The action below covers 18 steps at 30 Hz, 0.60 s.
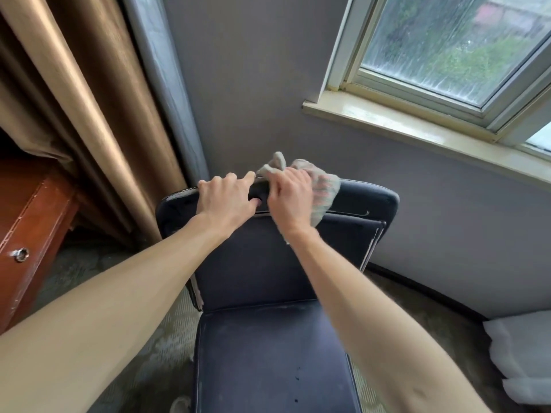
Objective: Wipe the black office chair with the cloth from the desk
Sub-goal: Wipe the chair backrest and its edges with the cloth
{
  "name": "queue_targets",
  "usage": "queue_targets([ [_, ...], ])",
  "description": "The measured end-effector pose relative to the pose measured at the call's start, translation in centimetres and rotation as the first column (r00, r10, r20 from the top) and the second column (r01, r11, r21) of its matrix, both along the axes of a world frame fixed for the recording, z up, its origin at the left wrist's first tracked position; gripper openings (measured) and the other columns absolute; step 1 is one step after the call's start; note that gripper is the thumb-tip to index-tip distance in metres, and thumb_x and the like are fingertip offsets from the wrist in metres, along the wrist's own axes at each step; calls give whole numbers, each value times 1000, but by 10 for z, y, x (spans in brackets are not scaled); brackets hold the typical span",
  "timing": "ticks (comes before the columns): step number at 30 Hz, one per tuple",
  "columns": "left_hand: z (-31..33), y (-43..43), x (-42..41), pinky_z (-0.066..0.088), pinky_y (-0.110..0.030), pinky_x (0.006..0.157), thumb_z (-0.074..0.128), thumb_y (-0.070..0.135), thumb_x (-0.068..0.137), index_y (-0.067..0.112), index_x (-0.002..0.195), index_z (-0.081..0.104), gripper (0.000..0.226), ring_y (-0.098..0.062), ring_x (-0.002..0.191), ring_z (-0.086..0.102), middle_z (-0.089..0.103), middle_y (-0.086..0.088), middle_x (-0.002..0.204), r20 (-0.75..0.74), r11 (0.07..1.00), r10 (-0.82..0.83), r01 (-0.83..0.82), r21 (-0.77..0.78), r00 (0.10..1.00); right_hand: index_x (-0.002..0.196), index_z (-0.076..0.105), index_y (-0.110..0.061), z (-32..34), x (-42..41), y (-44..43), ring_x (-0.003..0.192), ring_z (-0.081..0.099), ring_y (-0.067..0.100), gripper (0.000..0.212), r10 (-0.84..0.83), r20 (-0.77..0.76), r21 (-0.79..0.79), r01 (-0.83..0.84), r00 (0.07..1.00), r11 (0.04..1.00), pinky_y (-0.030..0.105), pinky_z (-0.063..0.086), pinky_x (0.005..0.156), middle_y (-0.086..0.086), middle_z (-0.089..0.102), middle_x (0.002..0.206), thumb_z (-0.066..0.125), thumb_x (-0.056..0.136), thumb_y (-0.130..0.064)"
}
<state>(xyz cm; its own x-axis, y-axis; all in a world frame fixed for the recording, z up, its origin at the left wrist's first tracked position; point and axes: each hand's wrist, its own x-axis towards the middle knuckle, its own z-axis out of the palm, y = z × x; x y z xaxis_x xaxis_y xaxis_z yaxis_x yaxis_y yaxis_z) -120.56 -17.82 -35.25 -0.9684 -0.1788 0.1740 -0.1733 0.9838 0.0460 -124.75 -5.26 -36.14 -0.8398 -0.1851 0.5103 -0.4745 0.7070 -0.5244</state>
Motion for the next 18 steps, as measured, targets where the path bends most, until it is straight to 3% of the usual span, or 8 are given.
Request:
queue_targets([
  [2, 1, -2, 1, 41, -39, 73, 54, 53, 89, 33, 132, 48, 48, -33, 96, 63, 64, -5, 103, 12, 1000, 0, 0, 7, 1000, 89, 76, -12, -1, 4, -11, 86, 63, 27, 19, 32, 23, -7, -32, 999, 999, 37, 42, 92, 5, 69, 79, 58, 87, -6],
  [5, 2, 0, 1, 36, -38, 69, 54, 57, 89, 30, 123, 50, 44, -33, 93, 63, 64, -5, 99, 6, 1000, -7, 7, 2, 1000, 92, 76, -19, 0, -4, 10, 87, 62, 25, 20, 55, -10, 58, -54, 998, 997, 35, 42, 89, 2, 70, 81, 59, 89, -9],
  [7, 3, 3, 0, 34, -36, 66, 54, 57, 89, 27, 119, 50, 42, -33, 89, 62, 62, -5, 94, 4, 1000, -7, 7, -6, 1000, 93, 76, -24, 3, -16, 37, 89, 62, 23, 21, -18, 3, 79, 17, 1000, 997, 33, 38, 87, 2, 72, 85, 58, 89, -13],
  [11, 3, 5, 1, 35, -36, 68, 54, 55, 90, 26, 122, 50, 43, -31, 89, 62, 61, -4, 93, 4, 1000, -6, 6, -2, 1000, 82, 74, -15, 1, -38, 90, 91, 60, 26, 27, -181, 94, 46, 177, 979, 983, 35, 38, 87, 4, 72, 85, 52, 95, -25],
  [14, 3, 6, 1, 40, -40, 76, 55, 52, 90, 25, 122, 50, 42, -32, 93, 61, 62, -5, 97, 15, 1000, 1, -1, 21, 1000, 87, 76, -16, -4, -37, 85, 91, 58, 26, 25, -173, 114, -12, 176, 978, 984, 39, 40, 92, 4, 71, 83, 53, 95, -22],
  [18, 1, 3, 4, 41, -42, 80, 56, 52, 90, 26, 122, 50, 42, -33, 95, 60, 63, -6, 100, 13, 1000, 17, -17, 20, 1000, 95, 77, -22, -3, -18, 35, 87, 59, 26, 21, -84, 63, -38, 86, 995, 996, 31, 31, 90, 4, 70, 80, 59, 90, -13],
])
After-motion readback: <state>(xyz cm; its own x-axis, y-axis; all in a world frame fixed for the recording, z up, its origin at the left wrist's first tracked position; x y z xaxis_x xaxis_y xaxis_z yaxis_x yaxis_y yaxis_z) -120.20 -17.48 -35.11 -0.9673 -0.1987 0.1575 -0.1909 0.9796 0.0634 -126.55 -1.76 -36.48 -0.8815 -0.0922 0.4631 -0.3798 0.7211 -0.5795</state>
